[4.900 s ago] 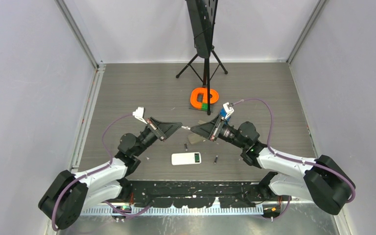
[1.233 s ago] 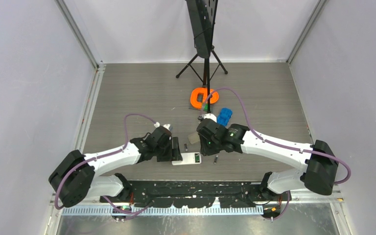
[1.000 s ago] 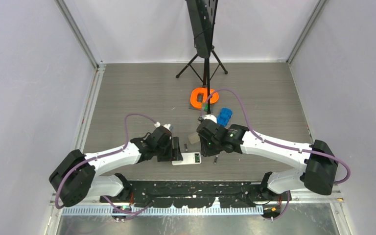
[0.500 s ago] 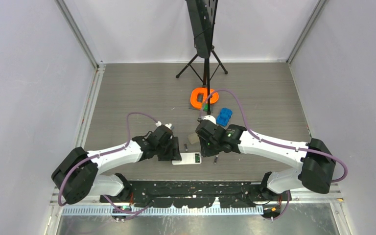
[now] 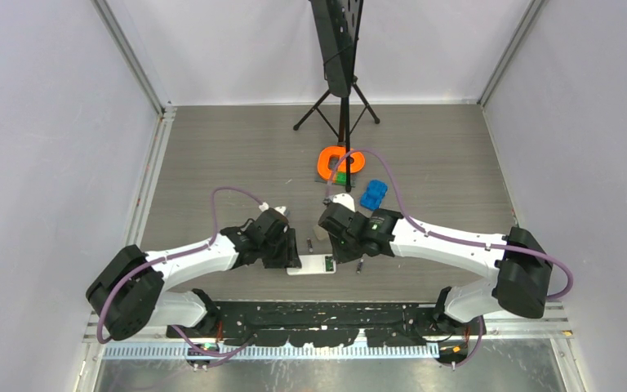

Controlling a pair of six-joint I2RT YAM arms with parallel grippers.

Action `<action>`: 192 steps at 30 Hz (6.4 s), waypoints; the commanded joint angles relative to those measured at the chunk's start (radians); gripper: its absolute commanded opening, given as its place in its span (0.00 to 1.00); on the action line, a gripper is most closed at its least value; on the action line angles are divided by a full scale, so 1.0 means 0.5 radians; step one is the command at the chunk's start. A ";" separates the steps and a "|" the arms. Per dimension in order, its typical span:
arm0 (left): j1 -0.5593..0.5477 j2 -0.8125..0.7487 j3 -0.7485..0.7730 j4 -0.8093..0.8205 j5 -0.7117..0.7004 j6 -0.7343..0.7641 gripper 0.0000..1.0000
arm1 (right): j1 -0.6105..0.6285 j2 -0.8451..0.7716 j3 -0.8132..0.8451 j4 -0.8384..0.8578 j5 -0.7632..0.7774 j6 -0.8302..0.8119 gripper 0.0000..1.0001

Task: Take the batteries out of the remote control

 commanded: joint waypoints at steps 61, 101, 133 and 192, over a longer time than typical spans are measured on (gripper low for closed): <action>-0.038 0.098 0.029 -0.064 -0.105 -0.019 0.38 | -0.397 -0.475 -0.644 0.787 -0.524 0.652 0.00; -0.038 0.130 0.085 -0.076 -0.103 -0.010 0.39 | -0.524 -0.476 -0.564 0.441 -0.601 0.375 0.00; -0.038 0.169 0.112 -0.068 -0.068 0.013 0.39 | -0.526 -0.439 -0.657 0.670 -0.862 0.429 0.00; -0.038 0.130 0.095 -0.044 -0.053 0.036 0.47 | -0.534 -0.677 -0.431 0.186 -0.486 0.234 0.00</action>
